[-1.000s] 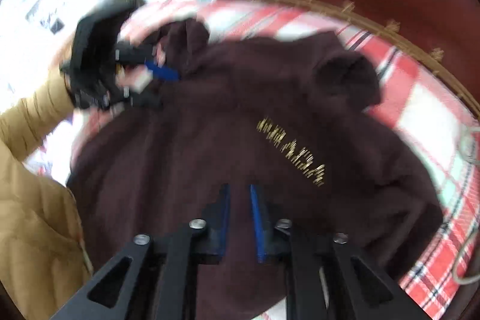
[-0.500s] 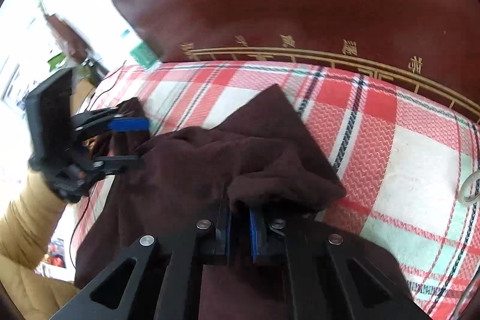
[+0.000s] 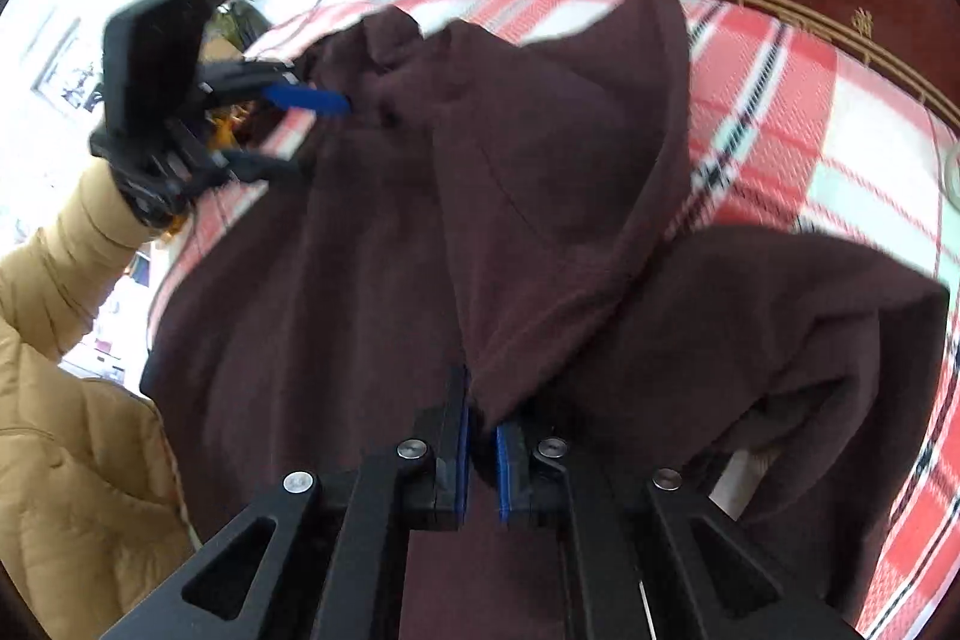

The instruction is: Fold clothes

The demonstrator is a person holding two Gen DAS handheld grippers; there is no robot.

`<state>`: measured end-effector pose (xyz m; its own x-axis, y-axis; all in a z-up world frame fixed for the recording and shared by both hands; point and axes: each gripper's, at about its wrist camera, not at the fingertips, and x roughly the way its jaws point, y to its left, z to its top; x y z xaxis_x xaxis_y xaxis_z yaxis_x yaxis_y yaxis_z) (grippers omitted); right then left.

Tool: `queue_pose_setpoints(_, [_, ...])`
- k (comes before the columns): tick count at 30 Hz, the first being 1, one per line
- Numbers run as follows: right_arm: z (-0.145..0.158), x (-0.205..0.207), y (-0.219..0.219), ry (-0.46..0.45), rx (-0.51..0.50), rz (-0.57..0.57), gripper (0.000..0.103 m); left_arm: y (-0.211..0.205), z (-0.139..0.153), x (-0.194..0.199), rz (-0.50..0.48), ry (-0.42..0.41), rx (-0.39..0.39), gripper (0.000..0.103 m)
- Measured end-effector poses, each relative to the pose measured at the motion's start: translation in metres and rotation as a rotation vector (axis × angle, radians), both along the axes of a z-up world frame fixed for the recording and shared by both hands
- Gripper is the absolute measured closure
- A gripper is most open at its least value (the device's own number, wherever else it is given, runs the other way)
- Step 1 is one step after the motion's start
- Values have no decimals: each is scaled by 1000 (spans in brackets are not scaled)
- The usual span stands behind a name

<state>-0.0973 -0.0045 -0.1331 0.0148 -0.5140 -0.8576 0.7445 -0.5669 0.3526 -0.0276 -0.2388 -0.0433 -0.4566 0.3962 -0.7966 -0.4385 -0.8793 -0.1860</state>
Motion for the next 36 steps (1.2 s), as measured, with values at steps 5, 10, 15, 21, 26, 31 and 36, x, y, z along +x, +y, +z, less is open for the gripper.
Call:
queue_pose_setpoints(5, [23,0,5,25,-4,29,71,-10,4,-33,53,27,30,35])
queue_pose_setpoints(10, [76,-15,24,110,-111,15,56,-1,-26,-50,32,-50,15,35])
queue_pose_setpoints(15, [82,-74,24,97,-189,-191,43,8,-35,-37,7,-64,-2,35])
queue_pose_setpoints(21, [16,-129,-41,-6,-63,-179,44,3,-33,-23,8,-77,1,35])
queue_pose_setpoints(26, [1,-134,-68,25,-16,-98,98,-5,-30,-18,27,-68,19,35])
queue_pose_setpoints(31, [51,-128,-53,150,-131,-127,100,-19,-15,-16,71,-19,36,35])
queue_pose_setpoints(36, [112,-144,-12,217,-369,-251,101,-46,10,-24,167,52,87,35])
